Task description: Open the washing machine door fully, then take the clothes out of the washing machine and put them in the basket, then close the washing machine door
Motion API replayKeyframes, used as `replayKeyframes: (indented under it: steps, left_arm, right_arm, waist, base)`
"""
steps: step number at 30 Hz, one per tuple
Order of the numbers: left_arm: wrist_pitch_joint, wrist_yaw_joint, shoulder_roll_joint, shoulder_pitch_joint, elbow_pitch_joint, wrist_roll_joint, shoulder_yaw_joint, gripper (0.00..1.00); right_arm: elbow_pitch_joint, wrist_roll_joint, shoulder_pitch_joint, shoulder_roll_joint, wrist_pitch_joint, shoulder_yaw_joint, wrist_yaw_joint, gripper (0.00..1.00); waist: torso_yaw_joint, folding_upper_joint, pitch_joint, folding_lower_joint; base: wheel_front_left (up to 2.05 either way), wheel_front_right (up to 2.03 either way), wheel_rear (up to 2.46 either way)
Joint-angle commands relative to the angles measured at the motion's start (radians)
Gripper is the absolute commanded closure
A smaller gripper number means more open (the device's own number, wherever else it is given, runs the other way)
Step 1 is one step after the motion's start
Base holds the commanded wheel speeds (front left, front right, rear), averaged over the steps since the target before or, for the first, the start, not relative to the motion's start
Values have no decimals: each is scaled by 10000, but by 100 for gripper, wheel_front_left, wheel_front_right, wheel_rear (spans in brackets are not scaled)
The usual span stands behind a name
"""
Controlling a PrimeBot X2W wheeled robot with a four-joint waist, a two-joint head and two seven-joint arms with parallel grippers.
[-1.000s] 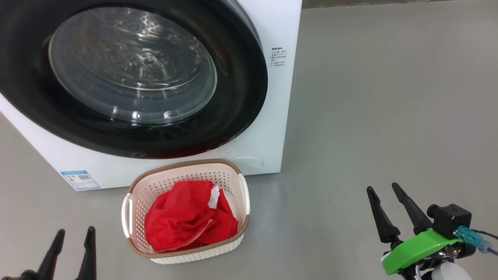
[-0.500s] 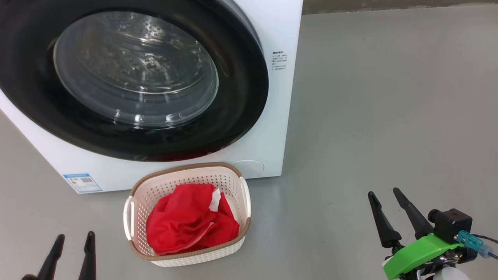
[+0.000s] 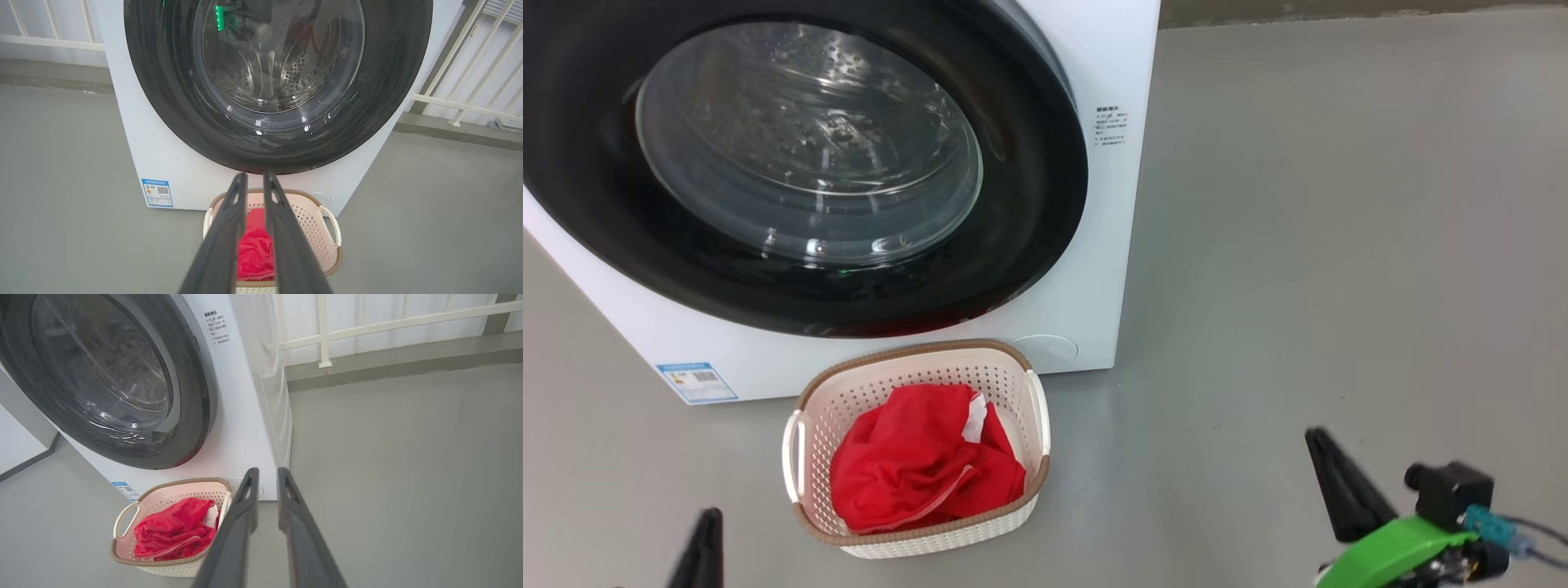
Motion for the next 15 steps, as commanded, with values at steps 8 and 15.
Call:
replayKeyframes:
  steps: [8,15]
  left_arm:
    - [171,-2,-281,-77,216,-617,-25,100]
    - [330,-3,-342,-187,262,-1182,39,100]
  right_arm:
    - [128,625,183,171,183,-88,-1,100]
    - [57,1199,184,226,353,-193,-2,100]
  waist:
    - [43,0,-41,23]
    - [83,0,-41,2]
  base:
    - [0,0,0]
    - [0,0,0]
